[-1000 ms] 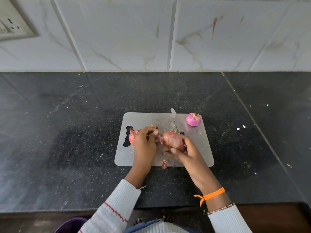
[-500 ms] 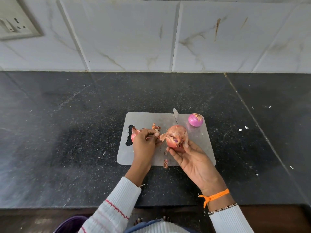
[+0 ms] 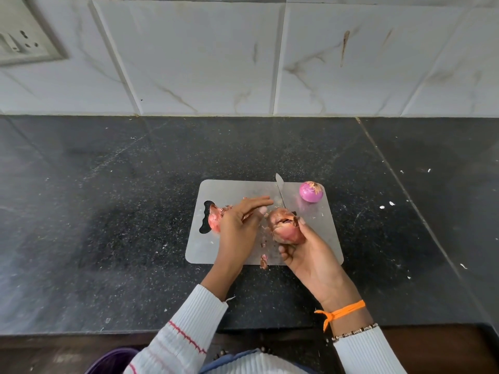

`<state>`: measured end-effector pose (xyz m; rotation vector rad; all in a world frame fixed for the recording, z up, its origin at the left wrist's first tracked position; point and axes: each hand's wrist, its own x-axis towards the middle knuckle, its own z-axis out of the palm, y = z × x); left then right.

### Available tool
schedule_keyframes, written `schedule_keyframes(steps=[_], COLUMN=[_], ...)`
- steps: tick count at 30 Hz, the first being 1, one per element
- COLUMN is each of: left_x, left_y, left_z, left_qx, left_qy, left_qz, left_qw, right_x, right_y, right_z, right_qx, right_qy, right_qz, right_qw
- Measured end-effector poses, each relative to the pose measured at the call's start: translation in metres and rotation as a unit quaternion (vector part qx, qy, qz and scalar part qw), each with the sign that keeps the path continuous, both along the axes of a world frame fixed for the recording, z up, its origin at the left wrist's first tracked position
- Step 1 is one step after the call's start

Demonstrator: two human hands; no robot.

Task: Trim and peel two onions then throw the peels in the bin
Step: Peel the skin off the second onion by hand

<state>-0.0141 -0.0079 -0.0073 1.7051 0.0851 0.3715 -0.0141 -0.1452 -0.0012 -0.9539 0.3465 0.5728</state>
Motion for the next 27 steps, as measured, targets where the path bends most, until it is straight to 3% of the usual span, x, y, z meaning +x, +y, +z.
schedule_keyframes(steps=[6,13,18,27], left_x=[-0.002,-0.006,-0.01,-0.007], left_y=[0.005,0.003,-0.001,-0.009], left_z=[0.002,0.008,0.004,0.001], left_qx=[0.066,0.168,0.271,0.268], left_qy=[-0.014,-0.042,-0.101,-0.052], left_qz=[-0.091,-0.049,-0.032,0.001], left_qw=[0.994,0.984,0.957,0.962], right_x=[0.0,-0.002,-0.004,-0.004], right_y=[0.0,0.001,0.005,0.006], right_z=[-0.005,-0.007,-0.006,-0.004], right_qx=[-0.057,-0.079,-0.091,-0.086], right_qy=[-0.046,-0.062,-0.067,-0.062], right_qz=[0.035,0.04,0.045,0.048], right_qw=[0.997,0.994,0.993,0.993])
